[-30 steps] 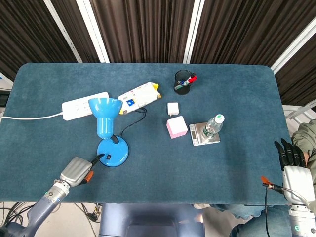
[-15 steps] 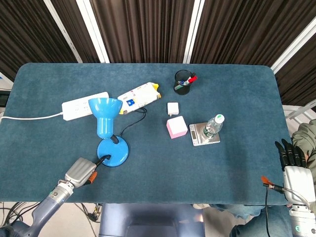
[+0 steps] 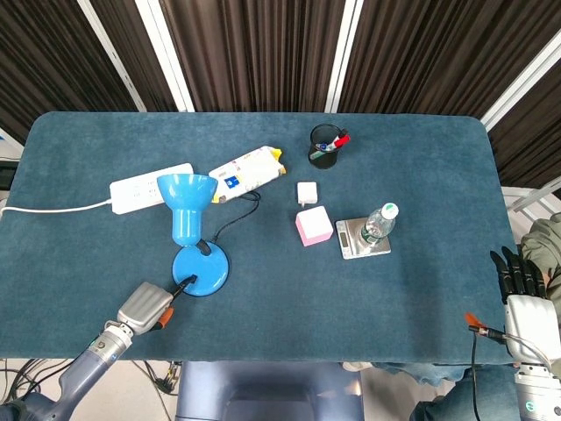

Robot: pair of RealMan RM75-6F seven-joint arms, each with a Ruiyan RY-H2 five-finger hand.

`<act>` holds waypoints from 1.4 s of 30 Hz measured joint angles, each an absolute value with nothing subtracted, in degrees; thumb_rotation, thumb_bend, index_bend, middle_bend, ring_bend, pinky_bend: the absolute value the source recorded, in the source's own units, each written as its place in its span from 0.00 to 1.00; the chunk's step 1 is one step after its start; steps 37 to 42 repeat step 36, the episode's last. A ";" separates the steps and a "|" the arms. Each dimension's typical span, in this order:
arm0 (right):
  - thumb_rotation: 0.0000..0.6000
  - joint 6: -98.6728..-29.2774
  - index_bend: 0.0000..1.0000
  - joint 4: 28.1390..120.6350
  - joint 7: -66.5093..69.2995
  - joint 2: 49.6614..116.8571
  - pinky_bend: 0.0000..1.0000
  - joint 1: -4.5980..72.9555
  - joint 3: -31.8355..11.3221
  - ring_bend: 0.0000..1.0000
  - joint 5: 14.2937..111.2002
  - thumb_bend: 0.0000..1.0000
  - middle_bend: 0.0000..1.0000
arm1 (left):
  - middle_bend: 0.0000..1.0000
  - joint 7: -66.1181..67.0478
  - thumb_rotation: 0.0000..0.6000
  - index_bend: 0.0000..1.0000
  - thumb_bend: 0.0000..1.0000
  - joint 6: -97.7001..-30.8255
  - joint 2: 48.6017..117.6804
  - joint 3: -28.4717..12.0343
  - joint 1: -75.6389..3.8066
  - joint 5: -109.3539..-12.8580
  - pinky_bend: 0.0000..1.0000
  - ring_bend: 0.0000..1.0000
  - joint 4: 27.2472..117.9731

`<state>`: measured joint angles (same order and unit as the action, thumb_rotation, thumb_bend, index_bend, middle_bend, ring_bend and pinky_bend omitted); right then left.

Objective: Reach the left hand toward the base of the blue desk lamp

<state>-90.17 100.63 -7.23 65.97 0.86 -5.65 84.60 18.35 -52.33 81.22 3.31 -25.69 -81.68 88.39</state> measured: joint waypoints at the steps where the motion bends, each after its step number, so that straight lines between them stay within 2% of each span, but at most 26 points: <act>1: 1.00 -90.15 0.00 100.63 -7.28 65.98 0.00 0.86 -5.63 0.04 84.62 0.11 0.02 | 0.76 18.40 1.00 0.02 0.61 -52.17 81.28 3.30 -25.80 -81.48 0.94 0.79 88.33; 8: 1.00 -90.09 0.00 100.51 -7.37 66.08 0.00 0.83 -5.59 0.04 84.50 0.11 0.02 | 0.75 18.65 1.00 0.02 0.61 -51.42 81.55 3.02 -26.64 -80.62 0.94 0.78 88.31; 10: 1.00 -90.17 0.00 100.52 -7.35 66.05 0.00 0.81 -5.60 0.04 84.57 0.11 0.02 | 0.71 18.72 1.00 0.02 0.60 -51.53 81.40 3.01 -26.69 -80.60 0.90 0.74 88.53; 13: 1.00 -90.24 0.00 100.52 -7.24 65.98 0.00 0.76 -5.64 0.04 84.53 0.11 0.02 | 0.58 18.93 1.00 0.02 0.58 -52.78 80.75 2.80 -26.50 -80.76 0.75 0.61 89.37; 15: 1.00 -90.23 0.00 100.51 -7.13 65.95 0.00 0.75 -5.64 0.04 84.51 0.11 0.02 | 0.46 19.07 1.00 0.03 0.54 -54.66 79.93 2.46 -26.13 -81.13 0.59 0.46 90.51; 17: 1.00 -90.15 0.00 100.51 -7.05 65.92 0.00 0.77 -5.63 0.04 84.52 0.11 0.02 | 0.34 19.15 1.00 0.04 0.44 -57.54 78.79 1.95 -25.50 -81.85 0.40 0.29 92.08; 20: 1.00 -90.15 0.00 100.57 -7.02 65.87 0.00 0.75 -5.53 0.04 84.68 0.11 0.02 | 0.24 19.27 1.00 0.04 0.29 -63.32 76.39 1.23 -24.00 -83.45 0.28 0.15 95.00; 23: 1.00 -90.24 0.00 100.65 -7.03 65.82 0.00 0.69 -5.51 0.04 84.70 0.11 0.02 | 0.19 19.37 1.00 0.05 0.18 -70.19 72.69 0.77 -21.59 -85.13 0.19 0.07 98.65; 25: 1.00 -90.32 0.00 100.64 -7.13 65.81 0.00 0.65 -5.52 0.04 84.72 0.11 0.02 | 0.16 19.06 1.00 0.06 0.14 -74.37 70.07 0.74 -19.67 -86.20 0.15 0.03 100.87; 29: 1.00 -90.32 0.00 100.65 -7.16 65.83 0.00 0.63 -5.45 0.04 84.84 0.11 0.02 | 0.12 15.16 1.00 0.07 0.12 -82.78 64.43 1.44 -14.84 -88.77 0.09 0.00 103.81; 32: 1.00 -90.33 0.00 100.73 -7.05 65.76 0.00 0.60 -5.28 0.04 85.12 0.11 0.02 | 0.11 10.48 1.00 0.08 0.12 -86.54 62.74 2.35 -11.90 -89.95 0.09 0.00 103.60; 36: 1.00 -90.06 0.00 100.57 -7.04 65.75 0.00 0.74 -5.22 0.04 85.27 0.11 0.02 | 0.11 4.92 1.00 0.09 0.12 -88.24 61.45 3.22 -9.45 -90.36 0.09 0.00 101.53; 42: 1.00 -90.06 0.00 100.57 -7.04 65.75 0.00 0.74 -5.22 0.04 85.27 0.11 0.02 | 0.11 4.92 1.00 0.09 0.12 -88.24 61.45 3.22 -9.45 -90.36 0.09 0.00 101.53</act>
